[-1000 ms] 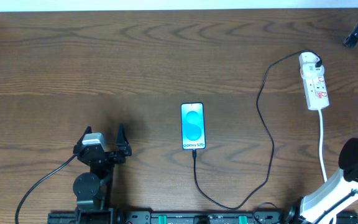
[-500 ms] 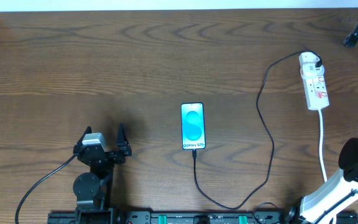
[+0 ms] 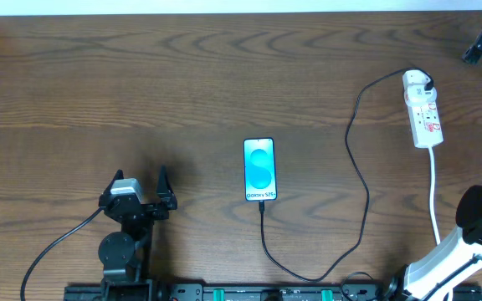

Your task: Plug charger to phone and switch on socket

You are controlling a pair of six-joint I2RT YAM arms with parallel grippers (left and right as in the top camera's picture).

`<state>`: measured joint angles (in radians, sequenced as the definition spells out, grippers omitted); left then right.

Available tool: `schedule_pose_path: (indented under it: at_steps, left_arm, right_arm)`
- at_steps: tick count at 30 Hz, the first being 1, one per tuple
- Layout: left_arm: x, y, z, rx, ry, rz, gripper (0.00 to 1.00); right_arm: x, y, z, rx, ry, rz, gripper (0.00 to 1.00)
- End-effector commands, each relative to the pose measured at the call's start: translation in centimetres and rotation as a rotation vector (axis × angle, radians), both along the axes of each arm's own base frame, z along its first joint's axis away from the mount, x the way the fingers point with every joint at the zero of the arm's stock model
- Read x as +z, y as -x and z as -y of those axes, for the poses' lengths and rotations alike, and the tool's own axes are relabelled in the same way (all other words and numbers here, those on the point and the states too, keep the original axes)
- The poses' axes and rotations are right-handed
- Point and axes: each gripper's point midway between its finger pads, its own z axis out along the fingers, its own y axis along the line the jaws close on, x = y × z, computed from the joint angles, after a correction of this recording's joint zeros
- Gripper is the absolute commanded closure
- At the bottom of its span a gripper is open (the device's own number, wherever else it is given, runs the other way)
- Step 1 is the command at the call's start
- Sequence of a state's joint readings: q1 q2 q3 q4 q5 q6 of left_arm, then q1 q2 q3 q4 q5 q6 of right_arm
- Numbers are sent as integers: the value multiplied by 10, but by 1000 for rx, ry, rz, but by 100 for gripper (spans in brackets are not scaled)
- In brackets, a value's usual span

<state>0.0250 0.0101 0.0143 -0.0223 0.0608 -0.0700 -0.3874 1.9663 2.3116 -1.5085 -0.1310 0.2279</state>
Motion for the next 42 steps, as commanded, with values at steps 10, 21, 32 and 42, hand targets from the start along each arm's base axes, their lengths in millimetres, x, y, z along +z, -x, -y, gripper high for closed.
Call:
schedule_pose_path:
  at_steps: [10,21,32,42]
  left_arm:
    - [-15,1,-1,5,-16,-50,10]
    - [-15,1,-1,4,-16,-50,10]
    - [-15,1,-1,4,-16,-50,10]
    - [-15,1,-1,4,-16,-50,10]
  right_arm:
    - [-48,-39,-36,-69,-160,214,1]
    - [-84,-32,-90,70,2,622,1]
    - [-84,44,-124,152,305,831,1]
    - [-115,108,-122,170,359,884,1]
